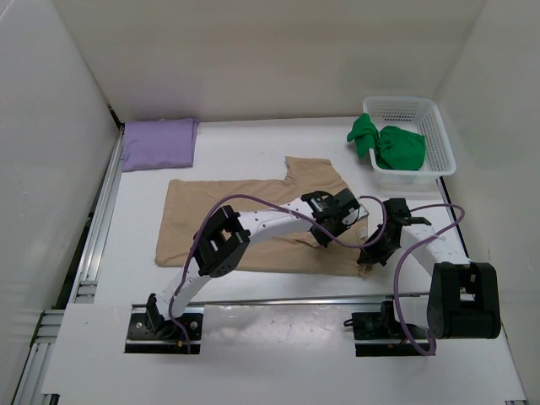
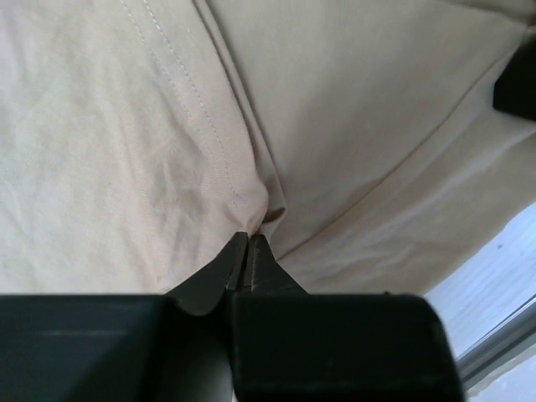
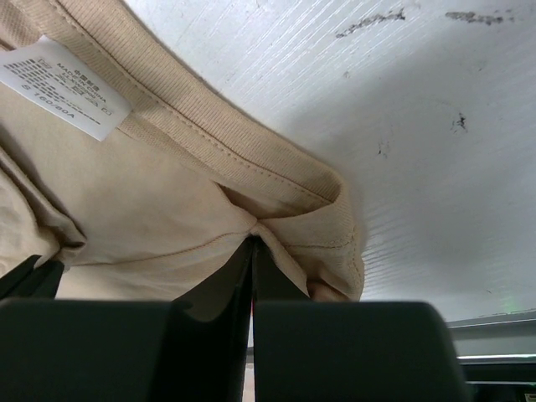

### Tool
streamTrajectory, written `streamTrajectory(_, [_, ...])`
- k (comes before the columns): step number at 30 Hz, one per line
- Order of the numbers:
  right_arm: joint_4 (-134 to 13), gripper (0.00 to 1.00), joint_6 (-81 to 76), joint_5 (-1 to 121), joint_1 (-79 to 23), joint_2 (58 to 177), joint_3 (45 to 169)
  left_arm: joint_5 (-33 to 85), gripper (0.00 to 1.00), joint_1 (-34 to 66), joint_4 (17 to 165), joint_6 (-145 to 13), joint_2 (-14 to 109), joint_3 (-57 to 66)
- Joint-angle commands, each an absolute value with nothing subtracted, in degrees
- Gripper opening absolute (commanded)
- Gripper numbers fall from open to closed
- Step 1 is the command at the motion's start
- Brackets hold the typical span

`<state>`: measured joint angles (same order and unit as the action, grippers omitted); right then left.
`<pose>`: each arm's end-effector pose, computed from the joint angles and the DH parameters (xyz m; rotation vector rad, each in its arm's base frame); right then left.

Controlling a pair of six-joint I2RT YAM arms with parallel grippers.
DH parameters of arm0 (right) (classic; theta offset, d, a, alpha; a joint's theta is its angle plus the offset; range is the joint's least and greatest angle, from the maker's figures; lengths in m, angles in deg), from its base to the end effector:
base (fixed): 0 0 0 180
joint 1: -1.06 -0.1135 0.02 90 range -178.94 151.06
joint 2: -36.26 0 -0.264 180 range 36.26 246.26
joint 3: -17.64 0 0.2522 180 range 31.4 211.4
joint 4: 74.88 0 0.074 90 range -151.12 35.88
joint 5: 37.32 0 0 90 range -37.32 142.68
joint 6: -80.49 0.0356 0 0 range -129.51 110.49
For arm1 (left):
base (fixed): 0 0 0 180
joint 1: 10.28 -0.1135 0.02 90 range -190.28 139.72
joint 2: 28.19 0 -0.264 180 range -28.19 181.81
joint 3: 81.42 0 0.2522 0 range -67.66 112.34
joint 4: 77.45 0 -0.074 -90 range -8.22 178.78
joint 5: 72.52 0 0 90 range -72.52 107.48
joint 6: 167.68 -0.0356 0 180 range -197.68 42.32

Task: Fold and stack the t-shirts
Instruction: Fold the flattened tshirt in 1/3 of the way

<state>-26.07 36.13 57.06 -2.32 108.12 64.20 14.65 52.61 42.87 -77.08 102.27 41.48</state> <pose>0.1953 0.0143 0.1513 1.0341 2.7187 0.2696 0.2220 -0.4298 0.1802 1.4202 2.3767 -0.2350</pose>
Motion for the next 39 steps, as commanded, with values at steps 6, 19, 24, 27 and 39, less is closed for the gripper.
streamTrajectory(6, [-27.72,0.0,35.13,55.23,-1.84,108.42,62.08,11.68,0.1,50.9,43.08,-77.68,101.8,44.49])
streamTrajectory(19, [-27.72,0.0,34.61,53.64,-1.84,109.48,61.55,14.85,0.23,38.42,39.65,-77.68,101.28,45.02])
streamTrajectory(24, [-27.72,0.0,34.61,53.64,-1.84,109.48,61.55,14.05,0.62,36.57,39.13,-77.68,101.28,45.02])
streamTrajectory(27, [-27.11,0.08,33.03,55.13,-1.84,109.48,62.86,12.04,0.85,36.04,37.9,-77.68,99.18,45.02])
streamTrajectory(39, [-7.34,0.64,32.75,39.67,-8.17,99.99,74.92,3.51,1.0,13.74,34.56,-77.68,66.67,7.09])
